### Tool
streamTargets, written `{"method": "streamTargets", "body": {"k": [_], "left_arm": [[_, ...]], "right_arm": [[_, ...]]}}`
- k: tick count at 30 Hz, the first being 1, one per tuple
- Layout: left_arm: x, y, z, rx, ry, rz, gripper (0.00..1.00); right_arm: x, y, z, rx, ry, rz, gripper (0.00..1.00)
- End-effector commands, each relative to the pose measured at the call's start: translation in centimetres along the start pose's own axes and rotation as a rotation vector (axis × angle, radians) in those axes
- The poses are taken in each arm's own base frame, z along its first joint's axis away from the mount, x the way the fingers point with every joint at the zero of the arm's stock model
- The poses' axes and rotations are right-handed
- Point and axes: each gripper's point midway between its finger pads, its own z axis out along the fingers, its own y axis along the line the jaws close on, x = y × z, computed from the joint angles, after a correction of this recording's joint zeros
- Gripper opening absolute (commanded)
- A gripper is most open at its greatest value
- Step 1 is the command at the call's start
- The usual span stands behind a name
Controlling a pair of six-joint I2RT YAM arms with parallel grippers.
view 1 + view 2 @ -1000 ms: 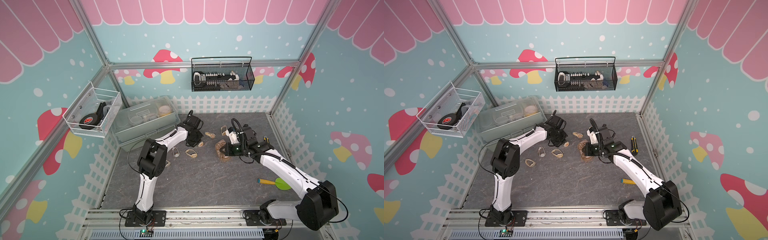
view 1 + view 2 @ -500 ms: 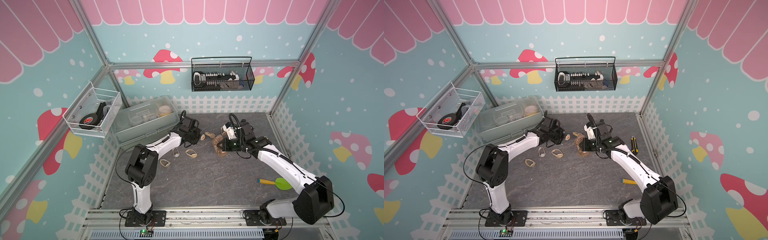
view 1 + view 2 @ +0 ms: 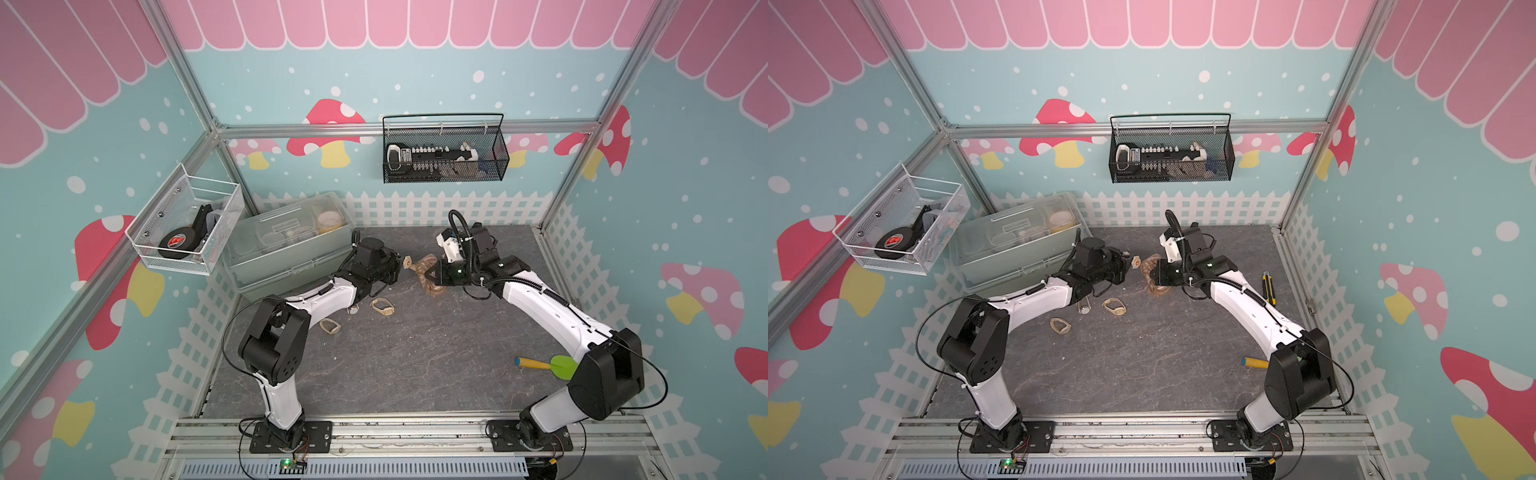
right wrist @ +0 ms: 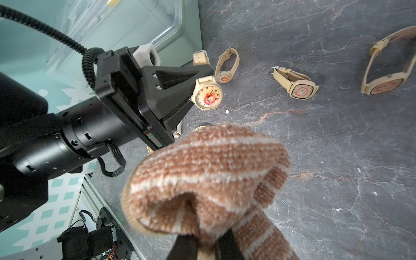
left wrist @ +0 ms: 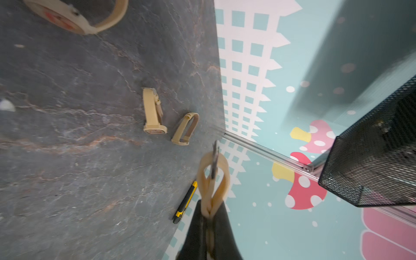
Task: Wipe the watch dial
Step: Pick up the watch at the center of the board, then wipe the dirt from the watch dial.
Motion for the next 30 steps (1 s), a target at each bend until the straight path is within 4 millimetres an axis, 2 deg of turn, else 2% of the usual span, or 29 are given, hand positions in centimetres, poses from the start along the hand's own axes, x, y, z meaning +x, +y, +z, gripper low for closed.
{"method": "streamTargets", "body": {"k": [1, 8, 13, 19, 26, 29, 30], "left_arm": [[0.1, -4.3, -1.7, 0.146, 0.001, -0.025, 0.0], [0.5, -4.6, -2.0, 0.156, 0.021, -0.015, 0.0], [1.1, -4.6, -1.3, 0.164, 0.064, -0.005, 0.0], [1.8, -4.7, -0.9, 0.157, 0.102, 0.021, 0.0], [3.2, -3.2, -0.6, 0.053, 0.161, 0.12, 0.0], [3.8, -2.4, -0.7, 0.002, 0.179, 0.17, 0.0], [3.9, -2.1, -0.7, -0.007, 0.184, 0.178, 0.0]], "right_arm": [[-1.6, 0.9, 0.4, -0.023, -0.024, -0.023, 0.0], [-3.4, 1.5, 1.8, -0.047, -0.029, -0.018, 0.0], [-4.4, 1.5, 3.5, -0.06, -0.022, -0.008, 0.0], [-5.8, 2.0, 4.6, -0.076, -0.028, -0.004, 0.0], [-7.2, 2.3, 5.4, -0.082, -0.03, -0.011, 0.0], [-8.1, 2.9, 5.1, -0.086, -0.042, -0.023, 0.0], [-8.1, 2.5, 5.8, -0.079, -0.032, -0.021, 0.0]]}}
